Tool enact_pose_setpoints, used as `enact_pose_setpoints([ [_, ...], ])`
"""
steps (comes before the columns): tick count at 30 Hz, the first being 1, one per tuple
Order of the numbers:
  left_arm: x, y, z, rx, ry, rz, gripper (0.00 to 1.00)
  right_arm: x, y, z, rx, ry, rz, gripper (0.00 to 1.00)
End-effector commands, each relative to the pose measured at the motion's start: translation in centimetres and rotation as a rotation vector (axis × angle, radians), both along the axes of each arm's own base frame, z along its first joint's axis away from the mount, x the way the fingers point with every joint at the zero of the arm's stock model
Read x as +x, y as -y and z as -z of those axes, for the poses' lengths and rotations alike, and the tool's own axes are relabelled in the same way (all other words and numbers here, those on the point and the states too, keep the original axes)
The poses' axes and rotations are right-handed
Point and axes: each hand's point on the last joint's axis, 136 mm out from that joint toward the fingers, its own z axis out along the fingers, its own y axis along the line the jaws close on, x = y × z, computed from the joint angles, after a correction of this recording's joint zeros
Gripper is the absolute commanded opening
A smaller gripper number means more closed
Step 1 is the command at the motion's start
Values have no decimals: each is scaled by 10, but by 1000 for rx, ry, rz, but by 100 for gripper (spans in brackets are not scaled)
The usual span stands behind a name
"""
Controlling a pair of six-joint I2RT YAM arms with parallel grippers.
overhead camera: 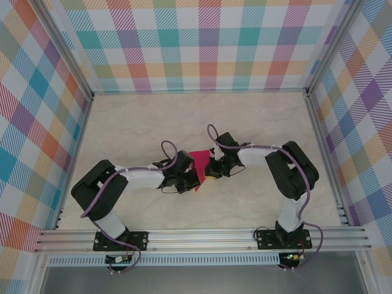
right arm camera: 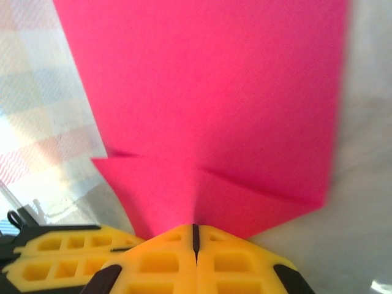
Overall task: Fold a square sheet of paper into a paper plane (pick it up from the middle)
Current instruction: Third fold the triangle at the center of the table.
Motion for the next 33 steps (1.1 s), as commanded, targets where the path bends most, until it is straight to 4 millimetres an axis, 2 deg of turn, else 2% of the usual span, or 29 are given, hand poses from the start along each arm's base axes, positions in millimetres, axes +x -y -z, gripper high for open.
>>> enact_pose_setpoints([
  [1,-34,-40,39,200,-131,0,0,22,18,11,-68,39,45,4],
  [7,-33,-40,39,204,-132,4,0,42,33,7,-88,68,102,3],
  [11,-32,-39,38,203,-129,8,0,48,36,-10,-80,117,114,3],
  [15,-30,-37,36,199,-121,15,0,39,26,-37,22,155,98,3],
  [17,-29,-35,35,197,-117,17,0,28,18,-43,55,150,73,3],
  [21,-28,-34,34,198,-115,18,0,10,2,-35,73,99,24,3],
  [26,-27,-33,33,195,-111,20,0,5,-13,-23,87,54,-4,3],
  [33,-19,-24,21,160,-74,34,0,5,-8,2,20,-1,7,3],
])
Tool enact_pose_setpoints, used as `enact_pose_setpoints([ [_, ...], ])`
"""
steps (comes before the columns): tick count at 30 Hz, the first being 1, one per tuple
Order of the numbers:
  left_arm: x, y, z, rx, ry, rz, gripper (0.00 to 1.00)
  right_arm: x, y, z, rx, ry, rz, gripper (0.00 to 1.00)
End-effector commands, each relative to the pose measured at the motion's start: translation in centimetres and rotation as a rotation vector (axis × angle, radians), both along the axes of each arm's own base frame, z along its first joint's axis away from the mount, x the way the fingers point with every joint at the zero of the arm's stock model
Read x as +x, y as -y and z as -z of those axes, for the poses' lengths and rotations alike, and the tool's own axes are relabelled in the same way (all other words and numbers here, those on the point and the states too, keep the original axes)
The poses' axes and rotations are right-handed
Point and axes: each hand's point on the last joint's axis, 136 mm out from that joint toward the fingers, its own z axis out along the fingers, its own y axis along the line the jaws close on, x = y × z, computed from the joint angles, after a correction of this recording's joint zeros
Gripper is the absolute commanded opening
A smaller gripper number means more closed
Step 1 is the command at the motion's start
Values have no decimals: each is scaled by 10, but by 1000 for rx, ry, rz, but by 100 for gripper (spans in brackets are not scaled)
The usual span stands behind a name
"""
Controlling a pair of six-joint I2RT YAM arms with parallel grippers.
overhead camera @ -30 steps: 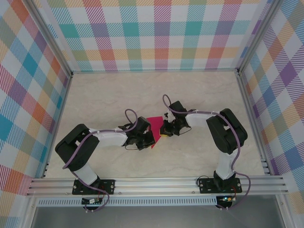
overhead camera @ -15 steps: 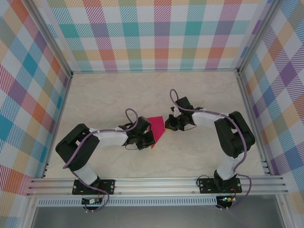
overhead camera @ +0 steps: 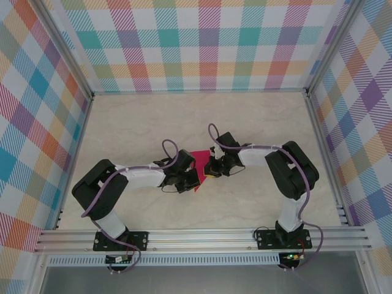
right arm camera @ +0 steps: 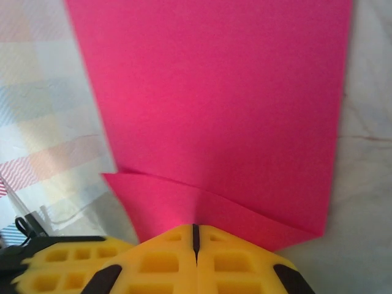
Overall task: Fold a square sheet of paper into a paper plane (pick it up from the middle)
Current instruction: Third fold the triangle at the center of the table.
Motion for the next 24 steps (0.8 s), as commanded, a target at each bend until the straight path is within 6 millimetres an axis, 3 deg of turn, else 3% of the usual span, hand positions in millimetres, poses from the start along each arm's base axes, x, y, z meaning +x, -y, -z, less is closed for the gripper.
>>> enact_pose_setpoints([
  [1,-16,-19,18,111,-52,21,0,4,1,5,-30,-16,8,3],
  [6,10,13,-25,-48,94,53,0,1,7,15,-65,-34,18,3],
  [9,20,19,-37,-59,150,65,0,3,8,16,-75,-32,24,2],
  [17,22,25,-16,-60,99,72,1,4,9,22,-93,-44,29,2],
  [24,4,4,14,31,26,72,1,2,12,25,-110,-57,29,2],
])
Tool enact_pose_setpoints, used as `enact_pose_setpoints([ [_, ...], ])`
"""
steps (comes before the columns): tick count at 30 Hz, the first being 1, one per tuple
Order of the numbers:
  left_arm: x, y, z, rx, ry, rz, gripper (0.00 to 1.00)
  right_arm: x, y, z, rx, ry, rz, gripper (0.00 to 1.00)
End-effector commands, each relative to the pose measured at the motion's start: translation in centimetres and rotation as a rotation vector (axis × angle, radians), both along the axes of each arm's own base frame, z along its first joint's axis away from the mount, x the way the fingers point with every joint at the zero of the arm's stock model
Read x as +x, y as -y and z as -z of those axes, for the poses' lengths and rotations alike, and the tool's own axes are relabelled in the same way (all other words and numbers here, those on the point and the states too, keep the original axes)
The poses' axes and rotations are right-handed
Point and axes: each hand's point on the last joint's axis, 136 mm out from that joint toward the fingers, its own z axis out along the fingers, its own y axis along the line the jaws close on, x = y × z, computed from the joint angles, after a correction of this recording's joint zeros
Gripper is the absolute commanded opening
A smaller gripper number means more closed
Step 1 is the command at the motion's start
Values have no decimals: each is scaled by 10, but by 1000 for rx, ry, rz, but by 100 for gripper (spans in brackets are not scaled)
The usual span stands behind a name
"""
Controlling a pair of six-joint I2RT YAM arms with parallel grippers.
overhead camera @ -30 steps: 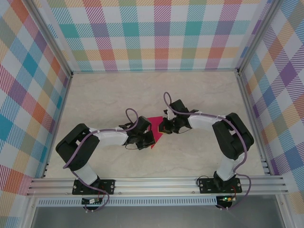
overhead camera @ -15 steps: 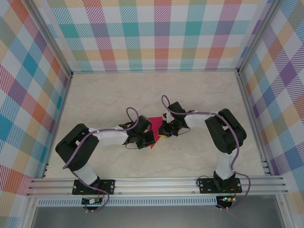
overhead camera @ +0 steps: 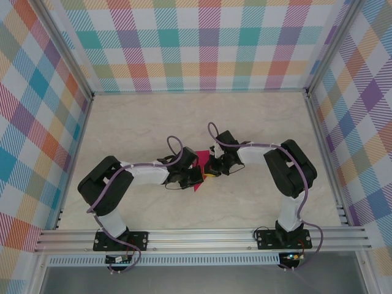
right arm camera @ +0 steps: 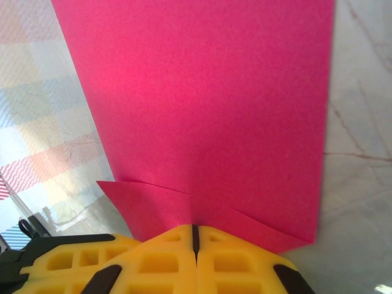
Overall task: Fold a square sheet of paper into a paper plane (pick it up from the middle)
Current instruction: Third fold the triangle at the center of the table.
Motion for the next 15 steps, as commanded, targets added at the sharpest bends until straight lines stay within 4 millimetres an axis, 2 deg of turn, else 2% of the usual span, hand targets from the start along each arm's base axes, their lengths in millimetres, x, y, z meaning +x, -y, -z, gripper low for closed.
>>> enact_pose_setpoints([
  [1,-18,-15,20,57,-55,13,0,-2,13,25,-95,-35,25,2],
  [8,-59,-40,40,85,-158,38,1,-1,14,25,-106,-36,24,2],
  [15,-90,-44,39,107,-210,136,2,-2,17,31,-126,-50,26,2],
])
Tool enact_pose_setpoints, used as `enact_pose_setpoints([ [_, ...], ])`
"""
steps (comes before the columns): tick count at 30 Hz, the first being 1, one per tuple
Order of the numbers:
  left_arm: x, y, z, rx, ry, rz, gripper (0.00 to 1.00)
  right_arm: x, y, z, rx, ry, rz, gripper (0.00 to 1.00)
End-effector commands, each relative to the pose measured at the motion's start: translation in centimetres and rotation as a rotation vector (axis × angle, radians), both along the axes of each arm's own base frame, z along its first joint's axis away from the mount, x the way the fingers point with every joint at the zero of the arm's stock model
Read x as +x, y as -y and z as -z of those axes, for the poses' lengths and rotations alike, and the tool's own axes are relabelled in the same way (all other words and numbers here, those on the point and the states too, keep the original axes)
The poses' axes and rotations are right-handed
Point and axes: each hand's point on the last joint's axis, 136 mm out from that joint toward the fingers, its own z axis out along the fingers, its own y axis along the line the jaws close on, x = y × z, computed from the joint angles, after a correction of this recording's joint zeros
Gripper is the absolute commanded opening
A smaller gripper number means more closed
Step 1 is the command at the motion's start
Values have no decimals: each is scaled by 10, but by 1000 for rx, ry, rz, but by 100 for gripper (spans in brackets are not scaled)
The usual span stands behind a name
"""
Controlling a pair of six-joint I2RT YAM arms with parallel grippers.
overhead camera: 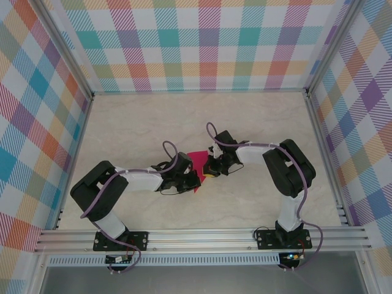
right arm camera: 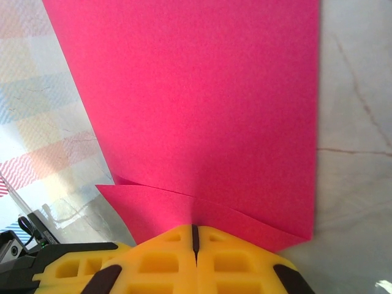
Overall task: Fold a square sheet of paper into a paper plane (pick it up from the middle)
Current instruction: Third fold the triangle at the center of the table.
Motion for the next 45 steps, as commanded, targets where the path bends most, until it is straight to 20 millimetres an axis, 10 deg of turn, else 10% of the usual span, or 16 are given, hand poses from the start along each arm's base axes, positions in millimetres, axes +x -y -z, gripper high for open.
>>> enact_pose_setpoints([
  [1,-72,-36,36,176,-228,120,2,-3,18,32,-124,-38,28,2],
  [15,-74,-58,9,296,-188,160,2,0,14,26,-105,-38,36,2],
  [23,-15,-30,-50,198,65,54,4,21,-9,-45,47,82,46,5],
  [34,33,0,-37,121,103,-86,7,28,39,-47,-43,123,173,36],
  [45,50,-27,-15,263,105,-162,6,23,28,-38,27,46,144,42],
])
